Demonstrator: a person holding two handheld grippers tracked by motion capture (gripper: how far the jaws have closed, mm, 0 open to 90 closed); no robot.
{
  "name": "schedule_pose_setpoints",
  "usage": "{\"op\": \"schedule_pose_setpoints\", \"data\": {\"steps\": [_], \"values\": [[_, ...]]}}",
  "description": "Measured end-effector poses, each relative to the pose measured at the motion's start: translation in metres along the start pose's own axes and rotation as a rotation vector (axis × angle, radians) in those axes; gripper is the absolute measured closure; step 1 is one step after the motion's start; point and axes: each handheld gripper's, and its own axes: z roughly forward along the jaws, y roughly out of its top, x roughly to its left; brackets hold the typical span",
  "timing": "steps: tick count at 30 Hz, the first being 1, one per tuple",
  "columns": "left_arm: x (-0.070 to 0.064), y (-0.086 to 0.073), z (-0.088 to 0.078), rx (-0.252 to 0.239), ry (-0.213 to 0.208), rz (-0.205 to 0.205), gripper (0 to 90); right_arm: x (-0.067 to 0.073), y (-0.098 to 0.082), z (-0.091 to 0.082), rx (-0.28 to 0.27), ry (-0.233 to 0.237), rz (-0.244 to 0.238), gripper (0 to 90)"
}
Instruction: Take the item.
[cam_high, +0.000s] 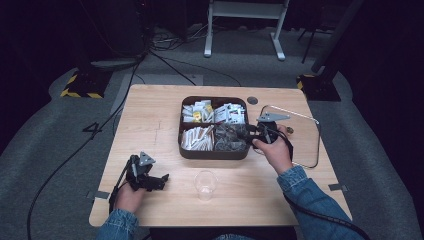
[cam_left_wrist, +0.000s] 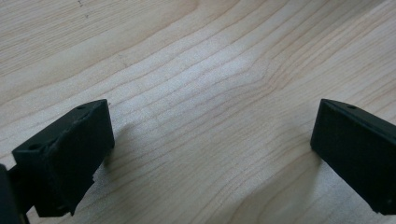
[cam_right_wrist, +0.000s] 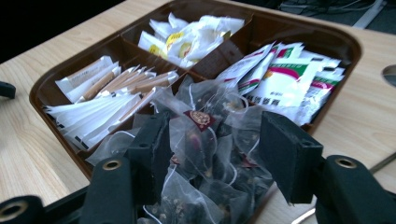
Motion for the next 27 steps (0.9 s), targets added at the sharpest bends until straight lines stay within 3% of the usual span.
{"op": "schedule_pose_setpoints", "data": {"steps": [8,11,13,18,27], "values": [[0.0,0.0,0.0,0.001,-0.001,-0.001,0.0,0.009,-0.006,0.017,0.051,0.02,-0.026,44.3],[0.0,0.0,0.0,0.0,0.0,-0.001,0.0,0.013,-0.008,0.026,0.065,0.013,-0.064,45.3],[0.0,0.0,0.0,0.0,0.0,0.0,0.0,0.013,-0.008,0.03,0.077,-0.001,-0.078,49.1],[0.0,0.0,0.0,0.0,0.0,0.0,0.0,0.013,-0.008,0.036,0.117,-0.032,-0.122,71.4],[0.0,0.0,0.0,0.001,0.0,-0.001,0.0,0.015,-0.007,0.035,0.109,-0.057,-0.119,76.3]]}}
